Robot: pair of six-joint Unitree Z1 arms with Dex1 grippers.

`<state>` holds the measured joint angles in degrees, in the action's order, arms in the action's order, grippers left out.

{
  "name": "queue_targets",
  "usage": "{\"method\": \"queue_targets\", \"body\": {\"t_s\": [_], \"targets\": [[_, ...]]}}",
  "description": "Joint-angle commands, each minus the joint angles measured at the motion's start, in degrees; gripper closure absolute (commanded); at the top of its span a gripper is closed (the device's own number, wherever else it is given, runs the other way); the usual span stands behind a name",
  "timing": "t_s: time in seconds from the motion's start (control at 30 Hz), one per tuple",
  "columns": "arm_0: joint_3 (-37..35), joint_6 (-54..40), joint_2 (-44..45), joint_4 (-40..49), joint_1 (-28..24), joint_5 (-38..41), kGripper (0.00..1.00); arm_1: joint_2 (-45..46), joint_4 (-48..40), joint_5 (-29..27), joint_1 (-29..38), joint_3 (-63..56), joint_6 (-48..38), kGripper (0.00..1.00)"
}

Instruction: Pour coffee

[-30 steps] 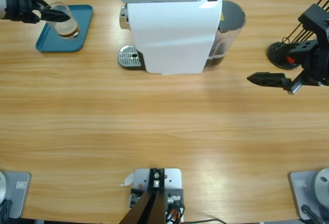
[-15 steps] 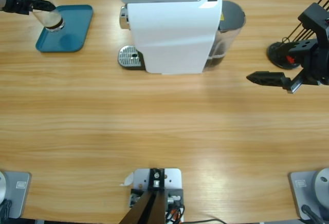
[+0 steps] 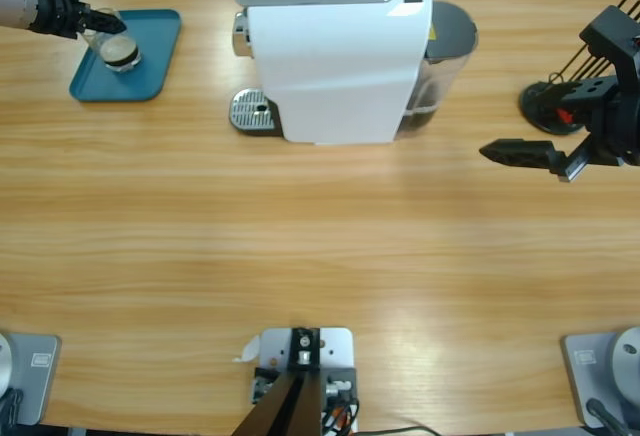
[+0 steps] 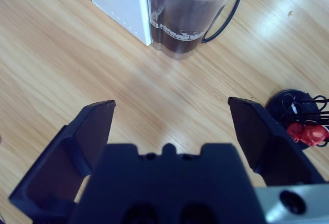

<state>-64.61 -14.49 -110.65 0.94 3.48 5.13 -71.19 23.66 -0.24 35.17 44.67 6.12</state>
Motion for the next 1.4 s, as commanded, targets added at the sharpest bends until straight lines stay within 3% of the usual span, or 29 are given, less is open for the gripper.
{"method": "queue_targets", "body": {"t_s": [0.03, 0.27, 0.47, 0.73, 0.87, 1.0, 1.17, 1.3, 1.4], "targets": [[-0.5, 0.9, -1.5, -0.4, 2.6, -0.2, 0.009, 0.1, 0.4, 0.7, 0.5, -2.0, -0.4, 0.0], [1.1, 0.9, 1.2, 0.0, 2.1, -1.4, 0.009, 0.6, 0.4, 0.7, 0.5, -2.0, -0.4, 0.0], [3.7, 2.1, 11.5, 5.9, 2.1, -8.4, 0.009, 1.3, 0.4, 0.6, 0.5, -2.0, -0.4, 0.0], [16.6, 8.5, 30.6, 13.8, 4.1, 0.0, 0.009, 2.6, 1.2, 0.3, 0.5, -1.4, -0.4, 0.0], [18.6, 8.7, 39.1, 23.6, 7.0, 0.0, 0.009, 3.1, 1.5, 0.3, 0.5, -1.3, -0.4, 0.0], [19.7, 12.5, 47.8, 26.7, 9.1, 0.6, 0.009, 3.8, 1.8, 0.3, 0.5, -1.3, -0.4, 0.0], [20.0, 13.7, 49.8, 31.6, 12.2, 12.2, 0.009, 3.9, 2.0, 0.3, 0.5, -1.5, -0.4, 0.0], [20.4, 13.3, 49.6, 29.5, 16.5, 11.7, 0.009, 3.8, 2.0, 0.3, 0.5, -1.6, -0.4, 0.0], [20.5, 20.0, 50.3, 28.4, 16.5, 8.2, 0.009, 4.1, 2.0, 0.2, 0.5, -1.9, -0.4, 0.0]]}}
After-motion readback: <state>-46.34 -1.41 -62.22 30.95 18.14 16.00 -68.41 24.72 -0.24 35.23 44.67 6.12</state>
